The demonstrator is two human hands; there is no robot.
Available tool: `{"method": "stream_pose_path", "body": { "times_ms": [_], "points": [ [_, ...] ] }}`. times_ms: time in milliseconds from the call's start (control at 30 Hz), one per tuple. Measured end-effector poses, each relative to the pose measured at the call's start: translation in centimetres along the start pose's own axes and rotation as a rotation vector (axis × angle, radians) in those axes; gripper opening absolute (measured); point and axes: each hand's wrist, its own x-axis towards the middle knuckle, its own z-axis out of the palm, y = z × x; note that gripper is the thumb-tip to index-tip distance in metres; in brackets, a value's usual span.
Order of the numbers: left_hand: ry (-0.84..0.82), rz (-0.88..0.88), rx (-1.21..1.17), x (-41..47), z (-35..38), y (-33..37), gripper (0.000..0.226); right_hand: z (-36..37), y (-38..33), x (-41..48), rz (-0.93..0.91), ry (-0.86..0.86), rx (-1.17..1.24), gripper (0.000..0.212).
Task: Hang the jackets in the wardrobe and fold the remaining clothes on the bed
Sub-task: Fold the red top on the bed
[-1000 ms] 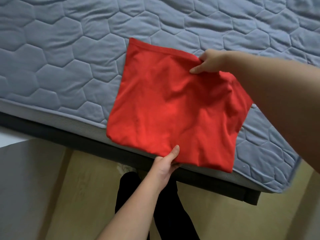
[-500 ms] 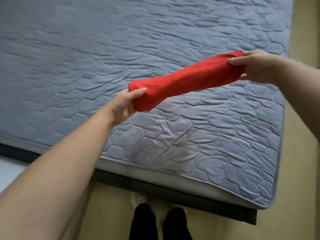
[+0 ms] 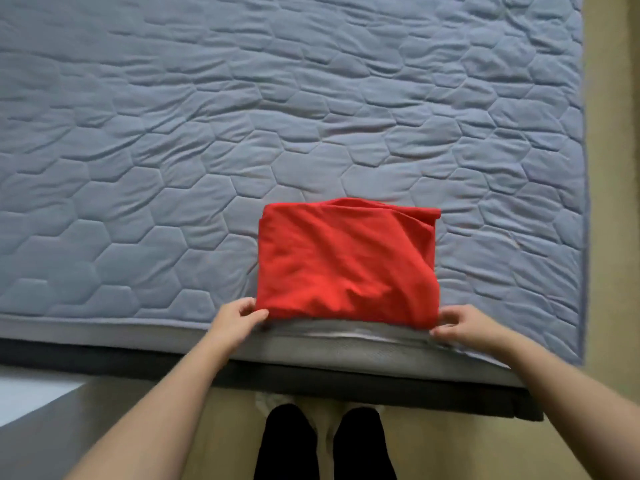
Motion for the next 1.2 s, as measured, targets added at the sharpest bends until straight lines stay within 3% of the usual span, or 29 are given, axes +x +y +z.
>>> {"method": "stream_pose_path", "body": {
  "times_ms": [100,233,367,467,567,633,700,800,900,967,1033,1067,1133,1200],
  "points": [
    [0.106,-0.065,-0.032,1.4,0.2,-0.5,0.012,0.9,0.7,1.8,-0.010,0.120,0.141,0.017],
    [0.156,0.062,-0.052,3.8,0.0,3.5,0.015,-0.9,-2.7,4.2,-0.072,0.334,0.349,0.031],
    [0.129,0.030,-0.168,7.0,1.0,7.4,0.021,-1.7,-6.0,6.6,0.079,0.288,0.400,0.035],
    [0.173,0.065,-0.250,8.1,1.6,8.3,0.022,-1.6,-7.2,7.3,0.174,0.177,0.639,0.026],
    [0.191,0.184,-0.302,8.3,1.5,8.3,0.024,-2.0,-7.1,7.4,-0.018,0.348,0.810,0.019],
    [0.208,0.234,-0.322,8.6,1.4,8.0,0.025,-2.3,-6.9,7.1,-0.199,0.527,0.767,0.024],
    [0.244,0.237,-0.301,8.9,1.5,7.8,0.021,-2.4,-6.8,7.1,-0.263,0.628,0.704,0.026],
    [0.324,0.168,-0.266,9.4,2.3,7.9,0.016,-2.3,-6.9,7.7,-0.222,0.729,0.699,0.033],
    [0.377,0.076,-0.279,9.3,2.8,8.8,0.028,-2.0,-7.6,8.2,-0.165,0.814,0.702,0.051],
    [0.489,0.082,-0.121,8.6,2.8,9.1,0.041,-1.9,-8.2,7.8,-0.149,0.937,0.535,0.059],
    [0.650,0.310,0.227,7.3,2.9,9.5,0.054,-1.4,-8.9,7.2,-0.237,1.075,0.151,0.060],
    [0.654,0.477,0.406,6.6,3.3,9.5,0.058,-0.6,-9.3,6.9,-0.323,1.088,-0.016,0.060],
    [0.509,0.742,0.685,6.1,4.7,9.4,0.062,1.7,-10.2,6.9,-0.479,0.970,-0.272,0.062],
    [0.368,0.810,0.919,6.9,6.1,8.6,0.064,4.1,-10.3,8.1,-0.548,0.810,-0.525,0.061]
  ]
}}
